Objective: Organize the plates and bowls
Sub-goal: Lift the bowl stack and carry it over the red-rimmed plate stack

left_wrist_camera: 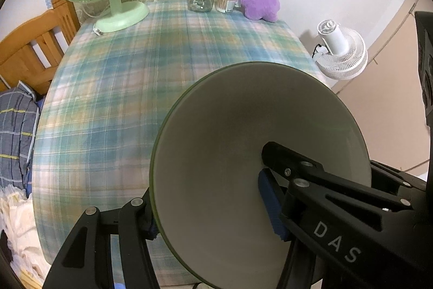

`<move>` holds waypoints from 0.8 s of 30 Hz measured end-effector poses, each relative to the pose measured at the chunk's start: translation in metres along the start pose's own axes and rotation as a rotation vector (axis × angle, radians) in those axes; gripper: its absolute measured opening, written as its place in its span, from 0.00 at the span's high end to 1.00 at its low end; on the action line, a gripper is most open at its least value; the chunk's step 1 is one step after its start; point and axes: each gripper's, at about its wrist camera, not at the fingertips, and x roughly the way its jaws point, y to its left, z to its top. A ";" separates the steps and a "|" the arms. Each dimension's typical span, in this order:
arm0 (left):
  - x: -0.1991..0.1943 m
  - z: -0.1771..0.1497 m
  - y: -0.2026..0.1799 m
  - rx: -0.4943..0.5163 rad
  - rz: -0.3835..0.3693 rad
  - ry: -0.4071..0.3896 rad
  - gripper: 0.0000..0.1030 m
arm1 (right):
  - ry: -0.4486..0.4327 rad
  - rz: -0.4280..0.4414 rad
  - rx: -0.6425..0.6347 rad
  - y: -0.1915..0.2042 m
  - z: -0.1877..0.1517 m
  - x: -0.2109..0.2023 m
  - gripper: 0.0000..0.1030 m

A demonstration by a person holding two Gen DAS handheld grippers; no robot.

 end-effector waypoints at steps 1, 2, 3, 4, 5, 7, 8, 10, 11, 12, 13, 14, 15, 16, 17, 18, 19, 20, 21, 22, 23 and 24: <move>-0.001 0.001 -0.003 -0.005 0.006 -0.001 0.40 | -0.001 0.006 -0.006 -0.003 0.002 -0.002 0.56; -0.002 0.001 -0.006 -0.011 0.009 -0.003 0.40 | 0.001 0.014 -0.012 -0.007 0.003 -0.004 0.56; -0.002 0.001 -0.011 -0.017 0.011 -0.004 0.40 | 0.003 0.020 -0.017 -0.010 0.004 -0.005 0.56; -0.003 0.002 -0.016 -0.024 0.012 -0.007 0.40 | 0.003 0.023 -0.024 -0.013 0.005 -0.007 0.56; -0.003 0.003 -0.020 -0.028 0.014 -0.009 0.40 | 0.002 0.024 -0.031 -0.016 0.006 -0.009 0.56; -0.002 0.004 -0.030 -0.040 0.017 -0.015 0.40 | 0.002 0.025 -0.045 -0.025 0.009 -0.013 0.56; -0.002 0.005 -0.033 -0.044 0.017 -0.017 0.40 | 0.001 0.025 -0.051 -0.029 0.010 -0.015 0.56; -0.002 0.006 -0.043 -0.053 0.019 -0.021 0.40 | 0.001 0.025 -0.064 -0.038 0.012 -0.019 0.56; -0.001 0.006 -0.048 -0.057 0.019 -0.024 0.40 | 0.001 0.024 -0.071 -0.043 0.014 -0.021 0.56; -0.001 0.007 -0.053 -0.060 0.019 -0.025 0.40 | 0.002 0.025 -0.076 -0.047 0.015 -0.023 0.56; 0.000 0.008 -0.059 -0.063 0.020 -0.027 0.40 | 0.001 0.024 -0.080 -0.052 0.015 -0.024 0.56; 0.001 0.008 -0.064 -0.065 0.020 -0.029 0.40 | 0.000 0.024 -0.082 -0.055 0.016 -0.025 0.56; 0.002 0.009 -0.069 -0.068 0.021 -0.030 0.40 | 0.000 0.023 -0.085 -0.061 0.017 -0.026 0.56; 0.003 0.009 -0.073 -0.070 0.021 -0.031 0.40 | 0.000 0.024 -0.087 -0.065 0.018 -0.027 0.56; 0.004 0.010 -0.078 -0.072 0.020 -0.032 0.40 | 0.000 0.024 -0.091 -0.071 0.019 -0.029 0.56; 0.006 0.010 -0.082 -0.073 0.020 -0.033 0.40 | 0.000 0.023 -0.093 -0.074 0.019 -0.030 0.56; 0.006 0.011 -0.087 -0.074 0.021 -0.033 0.40 | 0.000 0.023 -0.095 -0.079 0.020 -0.031 0.56; 0.007 0.011 -0.090 -0.075 0.021 -0.033 0.40 | 0.000 0.023 -0.097 -0.085 0.021 -0.032 0.56; 0.009 0.011 -0.096 -0.077 0.021 -0.033 0.40 | 0.001 0.023 -0.098 -0.090 0.022 -0.032 0.56; 0.010 0.011 -0.099 -0.079 0.022 -0.033 0.40 | 0.002 0.023 -0.098 -0.093 0.022 -0.033 0.56; 0.011 0.011 -0.103 -0.082 0.022 -0.033 0.40 | 0.003 0.023 -0.099 -0.097 0.023 -0.033 0.56; 0.013 0.011 -0.106 -0.083 0.022 -0.032 0.40 | 0.003 0.023 -0.102 -0.102 0.023 -0.034 0.56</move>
